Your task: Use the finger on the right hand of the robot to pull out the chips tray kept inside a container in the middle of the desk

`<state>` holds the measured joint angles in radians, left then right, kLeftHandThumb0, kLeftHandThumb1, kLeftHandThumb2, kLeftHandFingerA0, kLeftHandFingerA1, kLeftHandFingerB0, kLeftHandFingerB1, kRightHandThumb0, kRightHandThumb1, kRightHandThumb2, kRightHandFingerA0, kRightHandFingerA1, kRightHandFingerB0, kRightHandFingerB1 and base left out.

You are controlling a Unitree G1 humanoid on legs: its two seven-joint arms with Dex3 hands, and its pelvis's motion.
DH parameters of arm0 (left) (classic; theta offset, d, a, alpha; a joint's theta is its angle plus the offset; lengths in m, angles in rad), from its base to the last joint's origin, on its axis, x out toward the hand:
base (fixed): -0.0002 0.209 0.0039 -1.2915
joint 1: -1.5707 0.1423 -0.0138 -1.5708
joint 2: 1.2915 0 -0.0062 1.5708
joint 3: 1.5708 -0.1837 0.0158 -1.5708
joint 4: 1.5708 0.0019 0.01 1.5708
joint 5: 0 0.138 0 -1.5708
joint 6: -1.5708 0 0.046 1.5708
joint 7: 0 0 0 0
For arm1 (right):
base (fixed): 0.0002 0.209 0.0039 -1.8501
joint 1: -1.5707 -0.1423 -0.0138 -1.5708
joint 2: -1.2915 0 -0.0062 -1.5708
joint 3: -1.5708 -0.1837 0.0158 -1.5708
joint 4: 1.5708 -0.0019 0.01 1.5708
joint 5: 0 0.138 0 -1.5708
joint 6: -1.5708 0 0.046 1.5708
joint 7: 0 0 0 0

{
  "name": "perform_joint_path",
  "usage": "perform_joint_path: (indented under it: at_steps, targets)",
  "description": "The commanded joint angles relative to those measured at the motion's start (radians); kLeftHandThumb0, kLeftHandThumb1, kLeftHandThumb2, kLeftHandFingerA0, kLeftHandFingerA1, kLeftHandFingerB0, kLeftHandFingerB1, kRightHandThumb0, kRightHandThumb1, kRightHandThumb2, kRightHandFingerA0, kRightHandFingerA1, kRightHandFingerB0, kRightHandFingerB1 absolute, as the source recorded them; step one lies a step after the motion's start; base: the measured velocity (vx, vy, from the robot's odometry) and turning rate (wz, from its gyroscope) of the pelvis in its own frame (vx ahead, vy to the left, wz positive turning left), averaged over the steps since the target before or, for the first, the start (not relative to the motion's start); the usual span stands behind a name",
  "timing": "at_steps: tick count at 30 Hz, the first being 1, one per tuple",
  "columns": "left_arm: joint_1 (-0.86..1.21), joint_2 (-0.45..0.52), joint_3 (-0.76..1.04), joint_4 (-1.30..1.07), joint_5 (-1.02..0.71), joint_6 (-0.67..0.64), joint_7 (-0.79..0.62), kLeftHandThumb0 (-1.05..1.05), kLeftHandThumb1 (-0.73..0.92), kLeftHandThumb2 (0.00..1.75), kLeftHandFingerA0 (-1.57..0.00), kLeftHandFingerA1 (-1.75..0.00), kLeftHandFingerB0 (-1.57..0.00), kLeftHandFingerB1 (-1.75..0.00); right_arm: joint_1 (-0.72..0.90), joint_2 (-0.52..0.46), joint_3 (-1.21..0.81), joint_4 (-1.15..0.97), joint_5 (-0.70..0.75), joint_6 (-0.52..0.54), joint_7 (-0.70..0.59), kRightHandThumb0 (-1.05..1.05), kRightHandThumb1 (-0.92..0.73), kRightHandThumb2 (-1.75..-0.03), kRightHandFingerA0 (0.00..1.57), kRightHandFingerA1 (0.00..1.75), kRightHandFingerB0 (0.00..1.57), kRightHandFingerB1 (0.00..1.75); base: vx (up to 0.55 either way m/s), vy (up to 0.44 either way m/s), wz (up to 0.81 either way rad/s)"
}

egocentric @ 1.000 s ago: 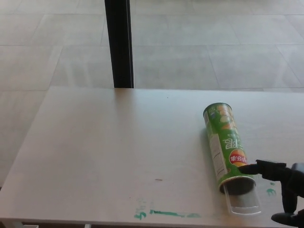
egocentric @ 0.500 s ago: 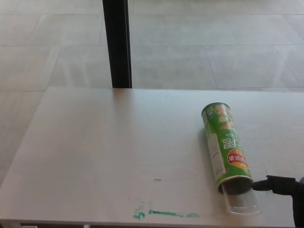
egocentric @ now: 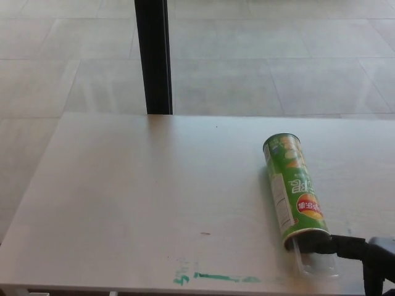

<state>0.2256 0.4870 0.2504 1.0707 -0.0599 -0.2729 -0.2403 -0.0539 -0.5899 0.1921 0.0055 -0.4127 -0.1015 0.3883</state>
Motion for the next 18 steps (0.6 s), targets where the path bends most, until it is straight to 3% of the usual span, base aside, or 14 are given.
perform_joint_path:
  at_steps: [1,8,18]
  targets:
    - [0.003,-0.002,0.014,0.009,-0.018,-0.019,-0.015,-0.42,0.74,0.62,-0.48,-0.55,-0.47,-0.41,-0.010,0.011,0.005,0.011,-0.039,0.030,-0.023,-0.08,-0.53,-0.57,0.74,1.33,0.25,0.35,0.00,0.000,0.00]
    - [-0.003,0.011,0.001,0.015,0.008,-0.022,0.005,-0.41,0.74,0.62,-0.50,-0.52,-0.48,-0.40,0.018,-0.019,0.052,-0.005,-0.147,0.055,-0.026,-0.12,-0.51,-0.55,0.87,1.08,0.35,0.37,0.00,0.000,0.00]
    - [0.012,0.014,0.004,-0.012,0.001,-0.023,0.001,-0.42,0.73,0.61,-0.49,-0.53,-0.46,-0.40,0.060,-0.069,0.145,-0.006,-0.264,0.050,-0.051,-0.16,-0.52,-0.56,0.83,1.29,0.43,0.40,0.00,0.000,0.00]
